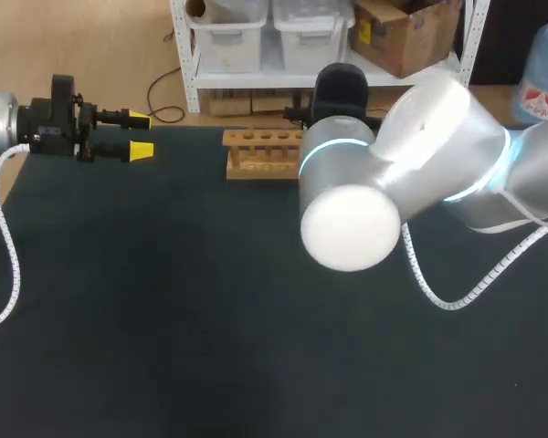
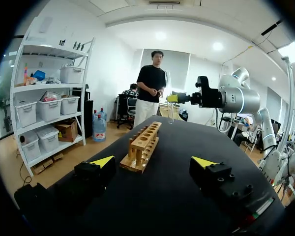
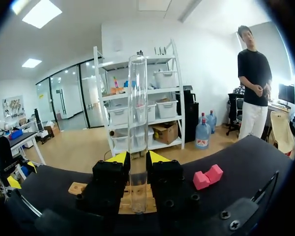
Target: Grasp the test tube, adjust it, and insert it.
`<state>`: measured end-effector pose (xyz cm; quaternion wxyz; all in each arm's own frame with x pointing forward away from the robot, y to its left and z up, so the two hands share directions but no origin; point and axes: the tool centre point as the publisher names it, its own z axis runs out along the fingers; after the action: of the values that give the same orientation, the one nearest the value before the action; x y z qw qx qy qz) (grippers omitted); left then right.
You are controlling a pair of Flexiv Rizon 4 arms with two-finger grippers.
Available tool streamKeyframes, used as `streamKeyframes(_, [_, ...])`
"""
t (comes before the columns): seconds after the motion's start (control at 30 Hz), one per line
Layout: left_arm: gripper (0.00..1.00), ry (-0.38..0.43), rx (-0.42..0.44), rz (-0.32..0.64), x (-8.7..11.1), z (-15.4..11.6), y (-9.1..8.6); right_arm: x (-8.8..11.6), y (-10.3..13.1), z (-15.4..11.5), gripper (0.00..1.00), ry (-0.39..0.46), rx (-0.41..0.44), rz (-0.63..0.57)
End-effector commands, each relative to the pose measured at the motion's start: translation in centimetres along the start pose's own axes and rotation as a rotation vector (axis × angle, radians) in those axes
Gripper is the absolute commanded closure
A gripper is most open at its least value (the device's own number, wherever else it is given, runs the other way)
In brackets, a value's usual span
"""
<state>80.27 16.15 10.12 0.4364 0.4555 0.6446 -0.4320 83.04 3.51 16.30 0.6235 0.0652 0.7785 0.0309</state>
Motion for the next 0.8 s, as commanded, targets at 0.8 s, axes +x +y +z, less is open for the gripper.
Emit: streamKeyframes(0.8, [0.00, -0.003, 0.000, 0.003, 0.1, 0.0, 0.0, 0.1, 0.3, 2.4, 1.00, -0.176, -0.026, -0.036])
